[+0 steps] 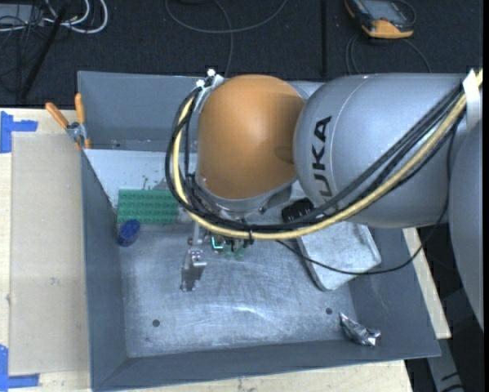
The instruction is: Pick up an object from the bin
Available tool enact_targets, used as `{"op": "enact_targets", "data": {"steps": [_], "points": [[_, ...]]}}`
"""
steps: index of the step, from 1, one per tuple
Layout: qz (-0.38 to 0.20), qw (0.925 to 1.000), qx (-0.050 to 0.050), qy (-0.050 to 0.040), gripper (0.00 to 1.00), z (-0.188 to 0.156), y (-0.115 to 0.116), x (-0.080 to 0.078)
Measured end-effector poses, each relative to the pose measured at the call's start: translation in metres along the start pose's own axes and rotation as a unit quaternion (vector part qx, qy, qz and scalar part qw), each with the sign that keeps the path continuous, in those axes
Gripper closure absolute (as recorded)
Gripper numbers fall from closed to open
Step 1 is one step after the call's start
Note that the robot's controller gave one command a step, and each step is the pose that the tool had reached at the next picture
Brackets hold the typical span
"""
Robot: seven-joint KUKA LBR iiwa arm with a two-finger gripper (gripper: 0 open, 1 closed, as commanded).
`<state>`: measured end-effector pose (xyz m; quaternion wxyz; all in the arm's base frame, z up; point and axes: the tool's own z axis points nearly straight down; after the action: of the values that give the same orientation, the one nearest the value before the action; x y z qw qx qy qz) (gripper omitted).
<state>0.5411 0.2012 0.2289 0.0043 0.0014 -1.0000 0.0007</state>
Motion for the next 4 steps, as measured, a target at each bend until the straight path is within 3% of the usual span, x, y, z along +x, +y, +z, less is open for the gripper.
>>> {"op": "enact_targets", "data": {"steps": [1,2,3,4], "points": [[-0.016,0.9999,0.001,-0.0013,0.00,0.067,-0.062,-0.030],[0.035,0.9994,-0.003,-0.0045,0.00,0.159,-0.137,-0.060],[0.077,0.9971,0.000,-0.0036,0.00,0.130,-0.197,-0.040],[0.048,0.9988,0.000,-0.0021,0.00,0.149,-0.307,-0.007]]}}
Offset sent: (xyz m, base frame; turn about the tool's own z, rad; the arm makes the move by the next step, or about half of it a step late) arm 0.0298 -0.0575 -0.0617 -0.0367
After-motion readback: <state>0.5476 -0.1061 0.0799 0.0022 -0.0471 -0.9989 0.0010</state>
